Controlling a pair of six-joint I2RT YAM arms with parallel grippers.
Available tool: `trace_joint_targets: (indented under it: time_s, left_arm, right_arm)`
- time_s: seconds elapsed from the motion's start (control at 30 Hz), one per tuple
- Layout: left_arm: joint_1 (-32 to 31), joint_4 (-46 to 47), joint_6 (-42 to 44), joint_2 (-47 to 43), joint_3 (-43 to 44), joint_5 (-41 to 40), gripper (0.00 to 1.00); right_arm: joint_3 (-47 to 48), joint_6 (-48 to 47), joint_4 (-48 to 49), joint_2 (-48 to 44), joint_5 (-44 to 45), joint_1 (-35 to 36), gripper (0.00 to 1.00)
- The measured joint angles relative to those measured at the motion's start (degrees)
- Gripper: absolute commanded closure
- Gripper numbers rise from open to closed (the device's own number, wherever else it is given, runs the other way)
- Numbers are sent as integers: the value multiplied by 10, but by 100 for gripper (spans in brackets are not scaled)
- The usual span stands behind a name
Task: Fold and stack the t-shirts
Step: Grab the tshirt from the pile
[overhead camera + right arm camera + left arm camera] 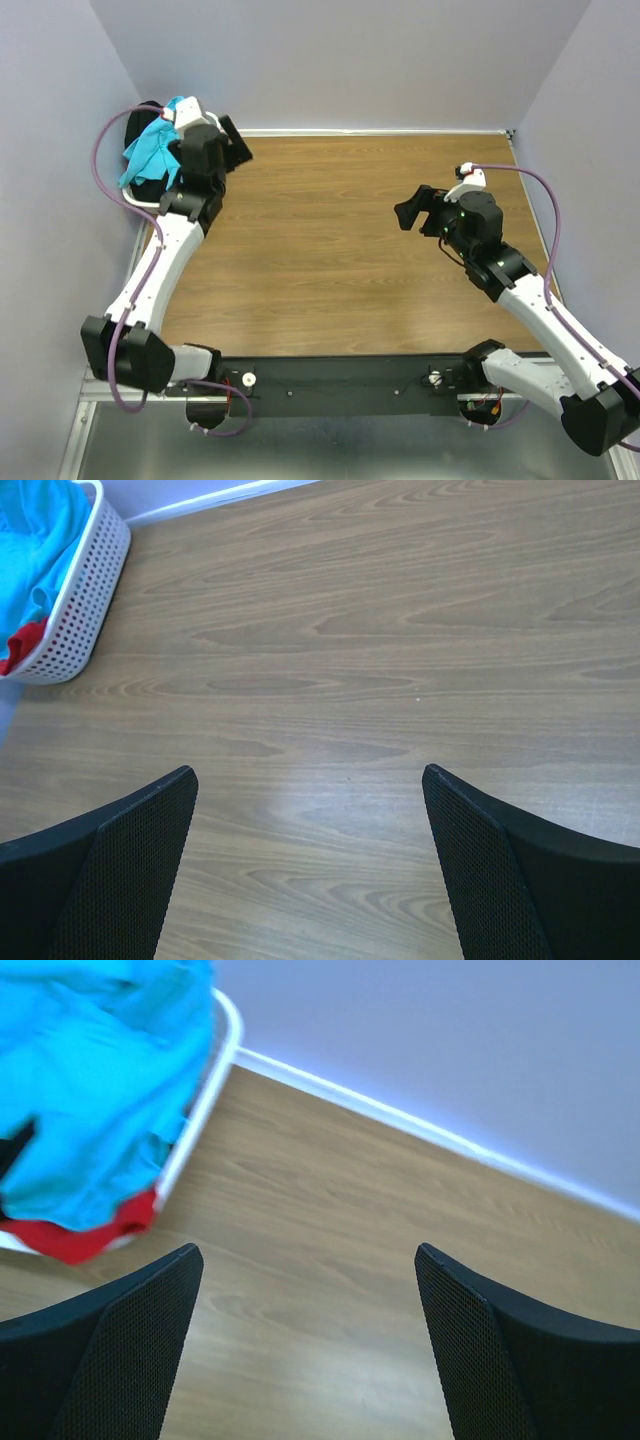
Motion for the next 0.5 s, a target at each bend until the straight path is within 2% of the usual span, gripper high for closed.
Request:
trace_joint_targets:
  time_s: [0.3,0.5]
  left_arm:
    - [124,-17,-6,193,211,-108,19]
    - [197,-31,4,332,301,-119,26]
  right_arm:
    - [2,0,-12,-10,-35,0,0]
    - [2,0,-15,-26,-47,0,0]
